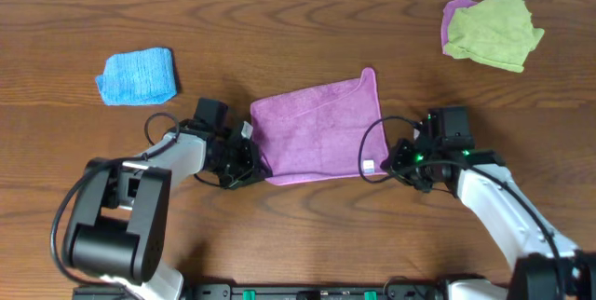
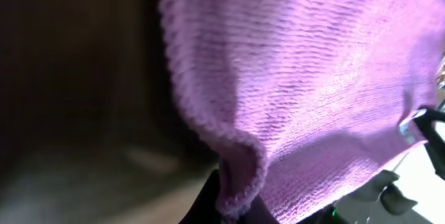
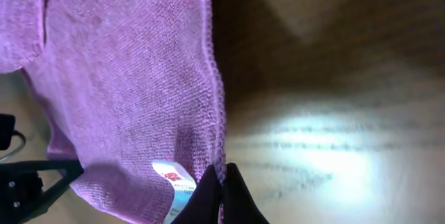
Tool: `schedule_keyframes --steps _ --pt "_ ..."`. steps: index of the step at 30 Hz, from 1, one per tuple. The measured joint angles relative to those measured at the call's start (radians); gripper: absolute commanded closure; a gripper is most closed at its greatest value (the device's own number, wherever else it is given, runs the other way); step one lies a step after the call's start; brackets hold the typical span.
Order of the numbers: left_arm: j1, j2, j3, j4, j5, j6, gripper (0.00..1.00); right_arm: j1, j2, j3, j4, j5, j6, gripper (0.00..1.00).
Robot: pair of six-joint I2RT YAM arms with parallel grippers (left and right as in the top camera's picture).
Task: Fold the cloth
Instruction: 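Lift the near edge with both grippers and fold it forward over the far edge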
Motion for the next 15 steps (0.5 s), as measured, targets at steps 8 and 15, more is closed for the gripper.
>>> schedule_keyframes --steps 8,15 --pt "0.0 -0.132 -0.001 -0.063 -0.004 0.035 0.94 0.0 -0.127 0.0 -0.11 0.001 -0.007 0.99" --pt "0.0 -0.17 -0.001 -0.11 -0.016 0.045 0.94 0.0 -0.184 0.0 -0.153 -0.003 -0.011 0.99"
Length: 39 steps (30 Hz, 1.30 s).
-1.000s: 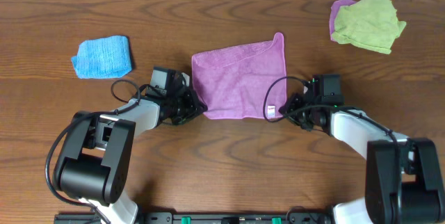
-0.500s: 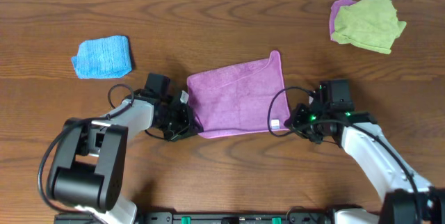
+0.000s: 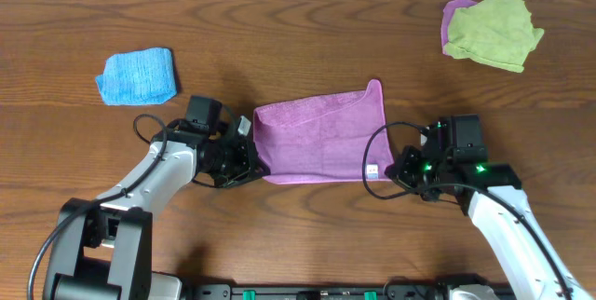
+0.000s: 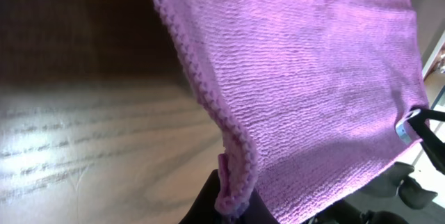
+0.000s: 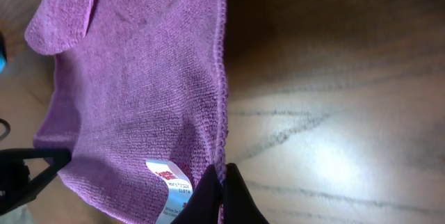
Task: Fold the cloth
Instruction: 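Lift the near edge with both grippers and fold it forward over the far edge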
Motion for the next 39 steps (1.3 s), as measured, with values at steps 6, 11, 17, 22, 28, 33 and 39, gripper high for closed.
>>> schedule_keyframes --steps 6,11,17,22,28,33,39 --pt "0.0 0.0 0.0 -0.051 0.001 0.004 0.94 0.001 -0.038 0.0 -0.076 -0.008 -0.004 0.99" --pt "-0.001 0.0 0.0 -0.088 0.006 0.004 0.94 0.002 -0.114 0.0 -0.14 -0.015 -0.011 0.99" --pt "-0.002 0.0 0.001 -0.096 0.017 0.004 0.94 0.003 -0.18 0.0 -0.148 -0.015 -0.018 0.99" --pt "-0.002 0.0 0.026 -0.073 0.015 -0.012 0.94 0.004 -0.185 -0.001 -0.087 0.006 -0.035 0.99" --pt "-0.002 0.0 0.085 0.008 -0.013 -0.054 0.94 0.004 -0.179 -0.001 0.011 0.05 -0.048 0.99" --pt "-0.004 0.0 0.098 0.085 -0.054 -0.084 0.94 0.004 -0.112 -0.001 0.109 0.068 -0.058 0.99" --pt "-0.006 0.0 0.1 0.198 -0.13 -0.117 0.94 0.005 0.008 -0.001 0.261 0.072 -0.063 0.99"
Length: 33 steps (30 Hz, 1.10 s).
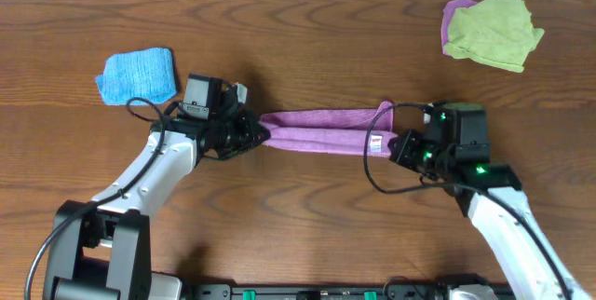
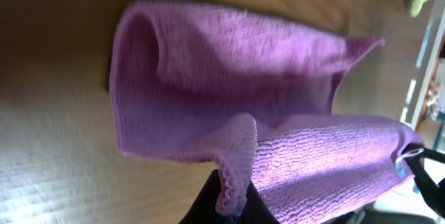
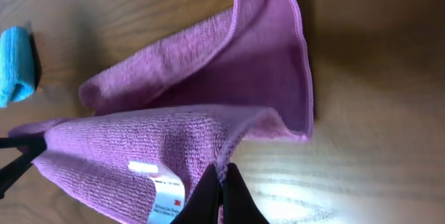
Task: Fold the cloth
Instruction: 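Lift the near edge with both grippers and fold it forward over the far edge, then lower the folded strip and release it with both grippers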
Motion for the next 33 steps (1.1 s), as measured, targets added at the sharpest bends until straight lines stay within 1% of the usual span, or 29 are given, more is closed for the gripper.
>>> schedule_keyframes --steps 11,20,33 --pt "-0.009 0.005 0.0 0.119 -0.114 -0.057 0.94 0.002 0.094 0.0 0.133 -0.012 -0.002 0.99" --pt "-0.011 0.126 0.0 0.228 -0.121 -0.109 0.94 0.008 0.095 0.0 0.138 -0.004 -0.002 0.99" --pt "-0.016 0.162 0.001 0.327 -0.128 -0.122 0.94 0.012 0.095 0.0 0.143 0.042 -0.002 0.99"
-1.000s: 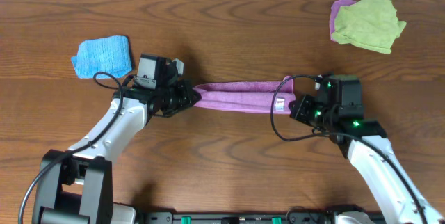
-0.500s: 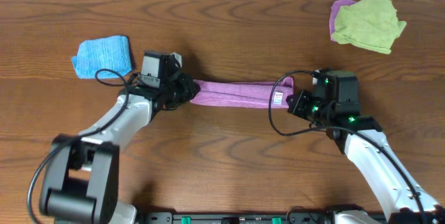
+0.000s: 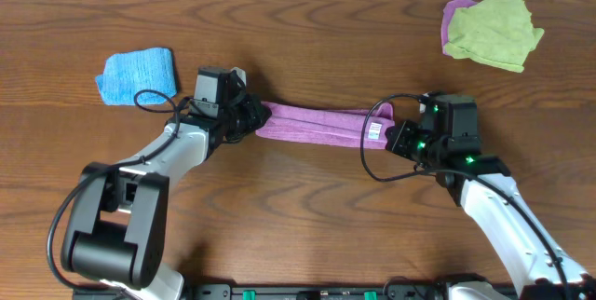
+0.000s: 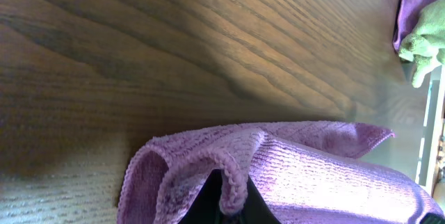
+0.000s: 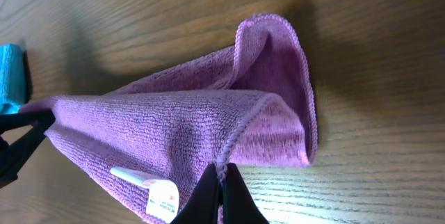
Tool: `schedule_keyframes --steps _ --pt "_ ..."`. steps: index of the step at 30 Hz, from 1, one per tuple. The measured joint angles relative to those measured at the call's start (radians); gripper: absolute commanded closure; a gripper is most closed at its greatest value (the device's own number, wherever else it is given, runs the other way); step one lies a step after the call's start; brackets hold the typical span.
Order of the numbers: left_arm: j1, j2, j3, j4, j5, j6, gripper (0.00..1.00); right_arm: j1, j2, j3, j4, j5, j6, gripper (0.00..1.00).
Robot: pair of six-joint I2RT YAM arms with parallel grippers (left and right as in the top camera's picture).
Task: Fold the cloth
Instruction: 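Lower the folded strip and release it with both grippers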
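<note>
The purple cloth is doubled over into a narrow band stretched between my two grippers at mid-table. My left gripper is shut on the cloth's left corner; in the left wrist view its hem loops between the dark fingers. My right gripper is shut on the right corner, beside the white label. In the right wrist view the cloth's upper layer drapes over the lower one, and the hem is pinched at my right gripper.
A folded blue cloth lies at the left, close behind the left arm. A green cloth over a purple one sits at the far right corner. Bare wood table lies in front.
Both grippers have moved farther back with their corners. The held edge now lies over the far edge, and the cloth has sunk into a flatter doubled band.
The cloth lay flat with both grippers shut on its near corners. Then the near edge was lifted a little. Later it was raised and carried back, the cloth hanging doubled. Now the near edge sits above the far edge.
</note>
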Motion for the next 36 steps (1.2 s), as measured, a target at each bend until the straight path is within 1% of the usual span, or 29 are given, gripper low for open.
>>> schedule_keyframes --steps 5,15,26,29,30,31,32,34,35,36 --pt "-0.002 0.032 0.0 0.037 -0.001 -0.022 0.94 0.001 0.018 0.0 0.031 0.017 -0.001 0.99" --pt "-0.002 0.091 0.0 0.108 -0.01 -0.043 0.94 0.001 0.163 0.0 0.162 0.048 -0.013 0.99" --pt "-0.002 0.128 0.001 0.138 -0.017 -0.043 0.92 0.001 0.202 0.0 0.232 0.087 -0.026 0.99" --pt "-0.002 0.128 0.002 0.14 -0.039 -0.042 0.83 0.001 0.202 0.0 0.248 0.112 -0.034 0.98" --pt "0.002 0.128 0.002 0.14 -0.054 -0.044 0.78 0.0 0.202 0.0 0.253 0.136 -0.035 0.87" --pt "0.006 0.128 0.002 0.14 -0.064 -0.042 0.73 -0.002 0.202 0.0 0.256 0.153 -0.037 0.72" --pt "0.011 0.128 0.002 0.14 -0.083 -0.044 0.67 -0.002 0.202 0.0 0.259 0.17 -0.039 0.65" --pt "0.021 0.129 0.003 0.145 -0.095 -0.046 0.42 -0.007 0.202 0.0 0.27 0.198 -0.043 0.55" --pt "0.024 0.128 0.008 0.153 -0.096 -0.041 0.34 -0.009 0.202 0.0 0.274 0.208 -0.047 0.52" --pt "0.025 0.127 0.016 0.16 -0.096 -0.043 0.28 -0.012 0.202 0.0 0.276 0.214 -0.048 0.49"
